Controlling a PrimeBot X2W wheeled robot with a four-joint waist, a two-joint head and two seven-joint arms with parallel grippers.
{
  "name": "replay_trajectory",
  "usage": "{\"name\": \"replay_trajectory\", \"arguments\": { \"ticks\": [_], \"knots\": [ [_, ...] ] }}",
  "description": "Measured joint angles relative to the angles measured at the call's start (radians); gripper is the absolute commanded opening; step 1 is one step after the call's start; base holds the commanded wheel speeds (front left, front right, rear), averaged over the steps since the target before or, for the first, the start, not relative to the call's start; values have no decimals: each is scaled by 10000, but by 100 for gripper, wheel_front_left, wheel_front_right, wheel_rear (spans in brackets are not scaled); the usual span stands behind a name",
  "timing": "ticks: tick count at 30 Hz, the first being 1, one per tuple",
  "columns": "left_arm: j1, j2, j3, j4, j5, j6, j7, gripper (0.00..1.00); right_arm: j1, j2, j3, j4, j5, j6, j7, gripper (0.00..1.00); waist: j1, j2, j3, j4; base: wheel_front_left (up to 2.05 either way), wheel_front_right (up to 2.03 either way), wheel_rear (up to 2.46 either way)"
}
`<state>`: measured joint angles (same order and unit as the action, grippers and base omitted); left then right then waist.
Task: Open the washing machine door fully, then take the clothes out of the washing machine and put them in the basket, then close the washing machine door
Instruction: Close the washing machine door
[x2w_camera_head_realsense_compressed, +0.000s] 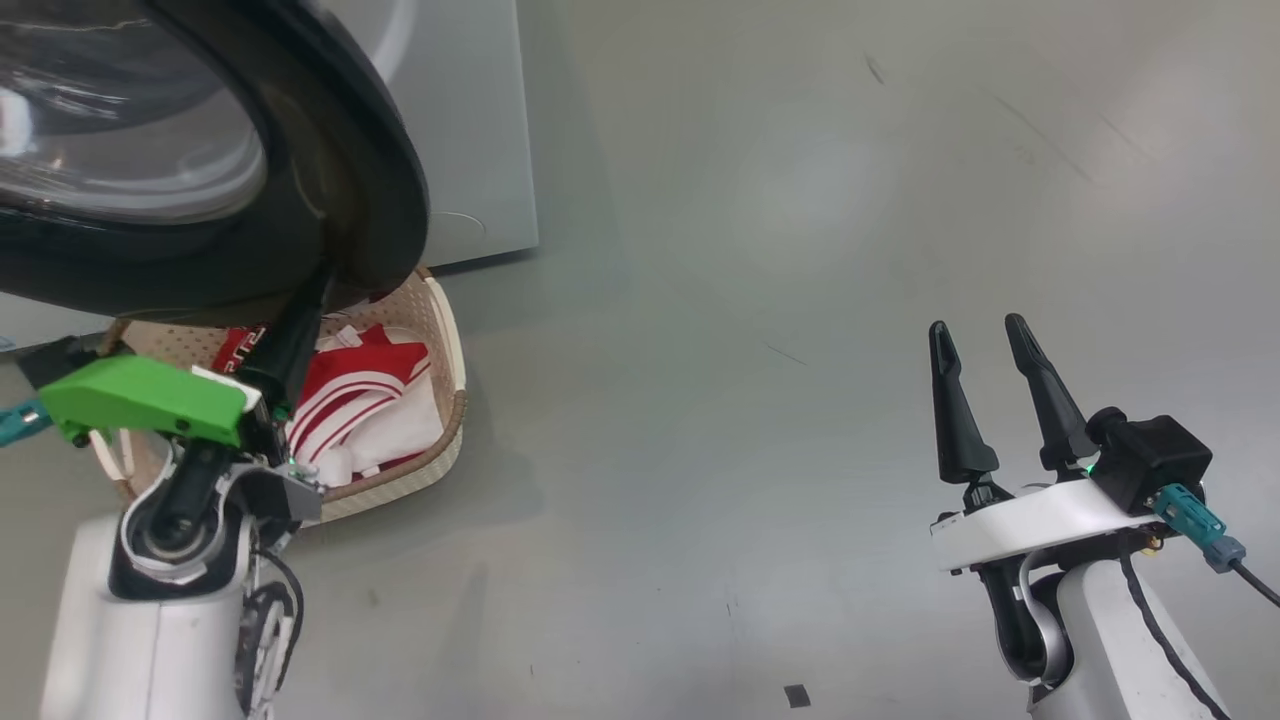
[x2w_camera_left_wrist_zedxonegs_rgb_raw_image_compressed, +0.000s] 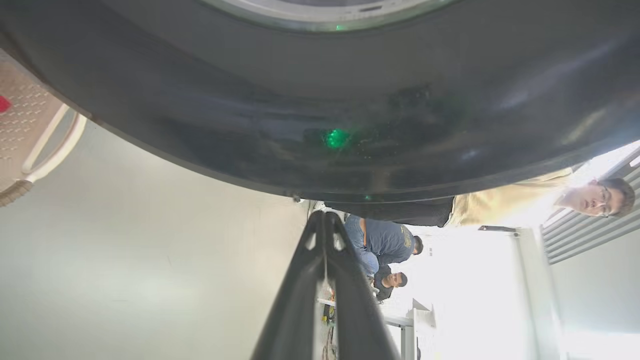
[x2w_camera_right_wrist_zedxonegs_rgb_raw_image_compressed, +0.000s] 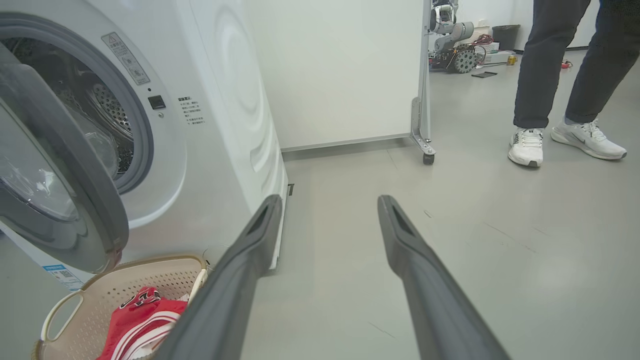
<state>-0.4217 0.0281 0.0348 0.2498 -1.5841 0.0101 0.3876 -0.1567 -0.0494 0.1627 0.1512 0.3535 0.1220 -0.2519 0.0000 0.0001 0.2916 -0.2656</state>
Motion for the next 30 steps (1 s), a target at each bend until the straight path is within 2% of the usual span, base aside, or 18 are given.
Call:
{"name": "replay_trajectory", "arguments": {
  "ticks": [8,11,17,23,28,30],
  "knots": [
    [1190,500,-826,-67,1762,-961,-311,0,186,-163,-10,6,-138,0,0,100,0,0,-655,806,0,0,0],
    [1550,568,-832,-125,2113,-1024,-765,0,365,-186,23,8,-205,0,0,100,0,0,-901,1131,0,0,0],
    [2189,1139,-1256,-474,4006,-1210,-1708,0,560,-228,67,10,-215,0,0,100,0,0,-1368,1751,0,0,0],
    [2863,1367,-1605,-665,5442,-1279,-2847,0,840,-282,155,25,-215,0,0,100,0,0,-1766,2294,0,0,0],
    [3370,1900,-1868,-903,7020,-1298,-4057,0,852,-282,337,17,-215,0,0,100,0,0,-2044,2589,0,0,0],
    [3466,1971,-1935,-978,7275,-1298,-4311,0,853,-274,382,17,-215,0,0,100,0,0,-2085,2626,0,0,0]
  ]
}}
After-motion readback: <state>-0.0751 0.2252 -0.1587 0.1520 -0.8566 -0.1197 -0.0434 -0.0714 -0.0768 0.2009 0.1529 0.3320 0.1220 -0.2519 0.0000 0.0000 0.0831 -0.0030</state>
